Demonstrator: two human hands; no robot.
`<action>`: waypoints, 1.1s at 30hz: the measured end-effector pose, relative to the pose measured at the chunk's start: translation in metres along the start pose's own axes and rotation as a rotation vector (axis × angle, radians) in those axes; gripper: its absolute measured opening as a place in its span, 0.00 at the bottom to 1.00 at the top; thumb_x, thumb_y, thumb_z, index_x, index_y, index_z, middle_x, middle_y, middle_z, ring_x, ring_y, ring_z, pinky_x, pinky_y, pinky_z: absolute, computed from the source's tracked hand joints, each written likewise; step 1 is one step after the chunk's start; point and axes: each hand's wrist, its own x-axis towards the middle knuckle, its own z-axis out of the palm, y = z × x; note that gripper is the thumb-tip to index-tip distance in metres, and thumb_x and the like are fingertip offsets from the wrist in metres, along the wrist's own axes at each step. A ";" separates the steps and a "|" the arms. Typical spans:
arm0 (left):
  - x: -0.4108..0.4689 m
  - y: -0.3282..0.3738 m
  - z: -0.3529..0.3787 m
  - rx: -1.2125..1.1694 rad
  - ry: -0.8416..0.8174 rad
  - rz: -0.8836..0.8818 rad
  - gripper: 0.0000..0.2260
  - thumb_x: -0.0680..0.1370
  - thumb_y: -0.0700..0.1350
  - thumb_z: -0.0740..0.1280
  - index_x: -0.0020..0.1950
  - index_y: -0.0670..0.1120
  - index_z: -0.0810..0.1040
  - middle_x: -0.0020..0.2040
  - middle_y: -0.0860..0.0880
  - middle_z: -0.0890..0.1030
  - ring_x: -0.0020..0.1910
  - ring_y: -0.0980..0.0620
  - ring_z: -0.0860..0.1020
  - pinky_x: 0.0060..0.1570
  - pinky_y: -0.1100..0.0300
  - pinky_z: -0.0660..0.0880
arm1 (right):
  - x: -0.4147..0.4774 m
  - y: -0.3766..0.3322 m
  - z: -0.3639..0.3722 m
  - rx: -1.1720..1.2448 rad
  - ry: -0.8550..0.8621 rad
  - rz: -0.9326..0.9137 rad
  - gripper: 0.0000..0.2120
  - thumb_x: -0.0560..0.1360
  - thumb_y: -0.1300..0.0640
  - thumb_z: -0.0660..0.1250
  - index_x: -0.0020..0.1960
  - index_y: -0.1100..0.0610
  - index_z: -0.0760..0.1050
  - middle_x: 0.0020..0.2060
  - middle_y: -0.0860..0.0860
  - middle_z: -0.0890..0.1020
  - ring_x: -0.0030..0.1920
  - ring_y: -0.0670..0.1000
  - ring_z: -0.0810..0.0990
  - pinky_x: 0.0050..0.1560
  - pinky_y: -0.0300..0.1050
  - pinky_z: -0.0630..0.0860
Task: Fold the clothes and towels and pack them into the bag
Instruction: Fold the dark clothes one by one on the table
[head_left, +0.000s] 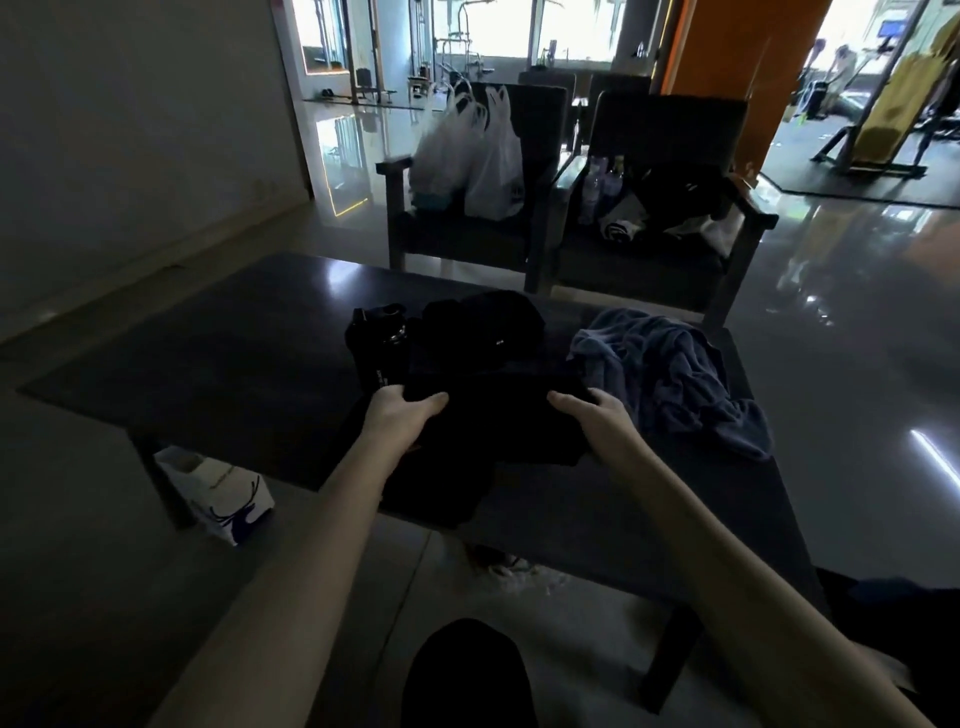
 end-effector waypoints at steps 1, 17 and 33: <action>0.006 0.002 -0.010 0.068 0.061 0.028 0.11 0.75 0.47 0.71 0.53 0.43 0.79 0.44 0.47 0.81 0.42 0.50 0.80 0.37 0.61 0.74 | 0.006 0.003 0.013 0.000 -0.009 0.022 0.14 0.73 0.54 0.71 0.53 0.63 0.76 0.43 0.56 0.82 0.39 0.52 0.81 0.33 0.40 0.78; 0.044 -0.038 -0.037 0.819 0.348 0.226 0.22 0.80 0.52 0.62 0.71 0.46 0.66 0.69 0.46 0.70 0.68 0.45 0.68 0.65 0.45 0.62 | 0.039 0.030 0.098 -0.589 0.017 -0.068 0.27 0.75 0.49 0.62 0.73 0.48 0.62 0.67 0.54 0.68 0.63 0.55 0.71 0.62 0.54 0.71; 0.054 -0.088 0.007 1.144 0.148 0.248 0.30 0.79 0.62 0.38 0.79 0.50 0.49 0.77 0.41 0.57 0.77 0.47 0.49 0.69 0.45 0.28 | 0.045 0.079 0.117 -0.870 -0.096 -0.296 0.22 0.81 0.48 0.50 0.75 0.45 0.57 0.76 0.49 0.56 0.75 0.53 0.55 0.71 0.62 0.58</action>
